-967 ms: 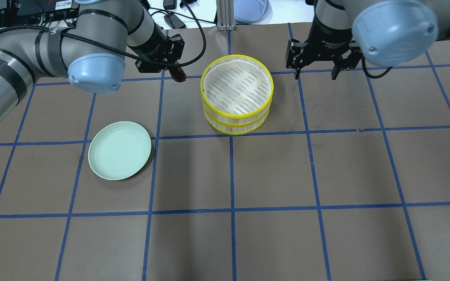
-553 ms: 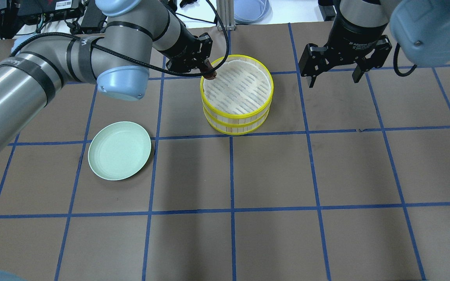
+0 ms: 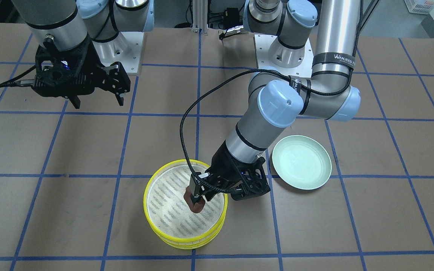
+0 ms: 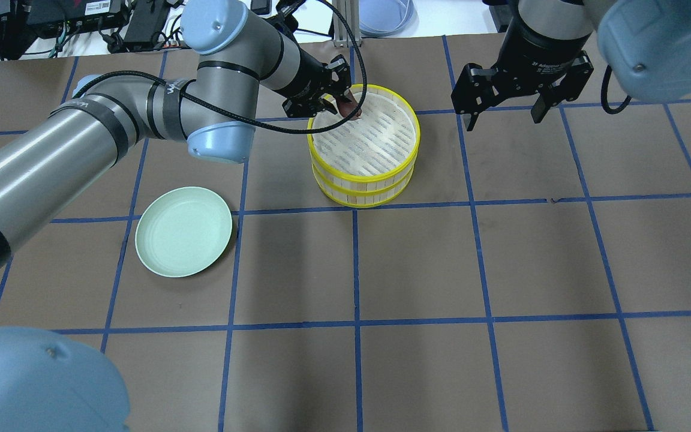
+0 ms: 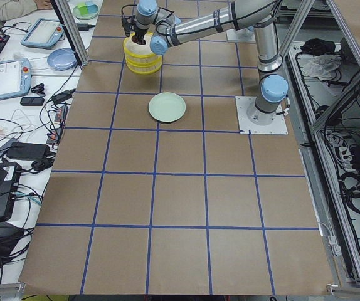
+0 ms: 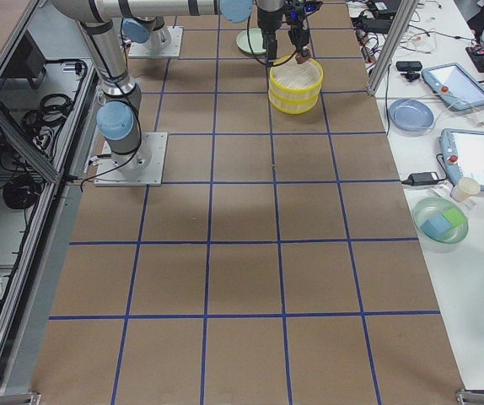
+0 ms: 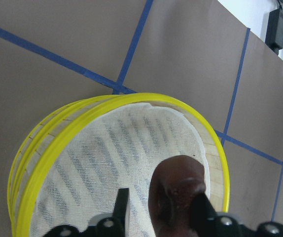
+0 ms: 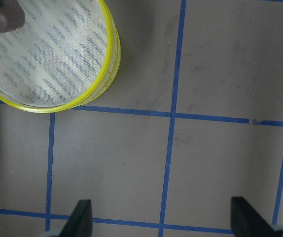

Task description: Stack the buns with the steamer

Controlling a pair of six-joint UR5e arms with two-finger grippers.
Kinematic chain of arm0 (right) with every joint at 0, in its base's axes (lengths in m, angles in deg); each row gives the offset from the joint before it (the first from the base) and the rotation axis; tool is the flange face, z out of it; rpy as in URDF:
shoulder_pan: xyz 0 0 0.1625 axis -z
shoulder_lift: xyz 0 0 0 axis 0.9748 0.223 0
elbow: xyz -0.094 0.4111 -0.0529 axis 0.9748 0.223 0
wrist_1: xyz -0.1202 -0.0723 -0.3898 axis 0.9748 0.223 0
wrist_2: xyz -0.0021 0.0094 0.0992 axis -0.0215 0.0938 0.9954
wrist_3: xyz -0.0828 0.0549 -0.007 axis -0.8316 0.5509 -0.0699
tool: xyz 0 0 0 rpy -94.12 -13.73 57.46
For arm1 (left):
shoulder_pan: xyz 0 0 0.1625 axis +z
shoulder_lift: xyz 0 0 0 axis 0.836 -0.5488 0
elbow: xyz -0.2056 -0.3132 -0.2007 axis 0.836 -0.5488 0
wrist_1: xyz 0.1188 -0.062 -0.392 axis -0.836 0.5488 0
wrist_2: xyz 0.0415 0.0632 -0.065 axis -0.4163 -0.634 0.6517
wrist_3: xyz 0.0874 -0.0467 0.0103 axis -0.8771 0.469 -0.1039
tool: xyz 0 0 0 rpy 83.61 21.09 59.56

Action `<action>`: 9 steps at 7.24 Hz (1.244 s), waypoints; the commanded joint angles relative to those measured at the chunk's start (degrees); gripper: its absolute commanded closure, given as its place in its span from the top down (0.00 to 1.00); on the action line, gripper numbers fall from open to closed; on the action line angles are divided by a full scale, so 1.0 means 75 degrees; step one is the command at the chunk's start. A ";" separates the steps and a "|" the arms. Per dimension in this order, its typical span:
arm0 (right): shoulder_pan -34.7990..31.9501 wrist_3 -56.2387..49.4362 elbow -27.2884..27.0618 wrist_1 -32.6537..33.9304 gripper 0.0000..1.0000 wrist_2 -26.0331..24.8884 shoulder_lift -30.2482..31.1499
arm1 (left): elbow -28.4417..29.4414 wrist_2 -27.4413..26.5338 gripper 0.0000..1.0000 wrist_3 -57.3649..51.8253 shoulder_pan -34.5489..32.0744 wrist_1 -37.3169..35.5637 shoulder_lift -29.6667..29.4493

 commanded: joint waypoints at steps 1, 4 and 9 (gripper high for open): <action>0.0001 -0.0001 -0.0013 0.0057 1.00 0.0015 -0.0015 | 0.0020 0.0633 1.00 0.0281 -0.0001 -0.0103 -0.0027; 0.0013 0.0010 -0.0048 0.0069 1.00 0.0004 -0.0026 | 0.0020 0.0416 1.00 -0.0322 0.0011 0.0002 0.0031; 0.0013 -0.0001 -0.0048 0.0127 1.00 -0.0031 -0.0015 | 0.0499 -0.1695 1.00 -0.3153 0.0710 0.3007 0.1025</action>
